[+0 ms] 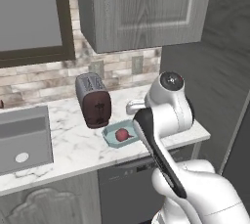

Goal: Take the onion and lemon wedge out of the freezer and place them in the tupperware container on the counter. Then put the tupperware containing the vegetables back in the freezer.

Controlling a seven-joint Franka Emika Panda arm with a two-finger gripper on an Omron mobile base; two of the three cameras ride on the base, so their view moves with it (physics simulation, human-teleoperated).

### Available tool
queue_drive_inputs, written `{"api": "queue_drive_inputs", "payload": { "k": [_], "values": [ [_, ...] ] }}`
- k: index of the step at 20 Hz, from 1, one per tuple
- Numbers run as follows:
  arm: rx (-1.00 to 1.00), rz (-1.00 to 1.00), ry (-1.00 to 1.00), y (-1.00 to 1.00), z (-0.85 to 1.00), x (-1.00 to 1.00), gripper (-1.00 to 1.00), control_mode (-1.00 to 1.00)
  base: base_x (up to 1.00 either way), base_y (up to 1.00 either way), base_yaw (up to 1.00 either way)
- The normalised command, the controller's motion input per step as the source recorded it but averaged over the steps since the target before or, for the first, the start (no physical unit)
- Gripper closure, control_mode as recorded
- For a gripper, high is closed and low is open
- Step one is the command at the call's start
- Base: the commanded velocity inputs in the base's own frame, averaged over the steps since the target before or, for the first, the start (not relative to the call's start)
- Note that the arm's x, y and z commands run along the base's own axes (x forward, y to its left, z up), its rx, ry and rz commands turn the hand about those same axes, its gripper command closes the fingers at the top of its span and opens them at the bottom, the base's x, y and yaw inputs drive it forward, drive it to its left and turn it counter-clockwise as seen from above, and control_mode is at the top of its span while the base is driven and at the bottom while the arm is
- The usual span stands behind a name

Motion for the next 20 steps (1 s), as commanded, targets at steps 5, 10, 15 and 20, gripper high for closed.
{"api": "queue_drive_inputs", "payload": {
  "k": [5,10,15,20],
  "values": [
    [0.0,0.0,0.1,0.0,-0.43,0.59,1.0,-1.0,0.0,0.0,0.0],
    [0.0,0.0,0.06,0.02,-0.46,0.59,1.0,-1.0,0.0,0.0,0.0],
    [0.0,0.0,0.07,0.11,-0.47,0.52,1.0,-1.0,0.0,0.0,0.0],
    [0.0,0.0,0.07,0.07,-0.45,0.48,1.0,-1.0,0.0,0.0,0.0]
  ]
}}
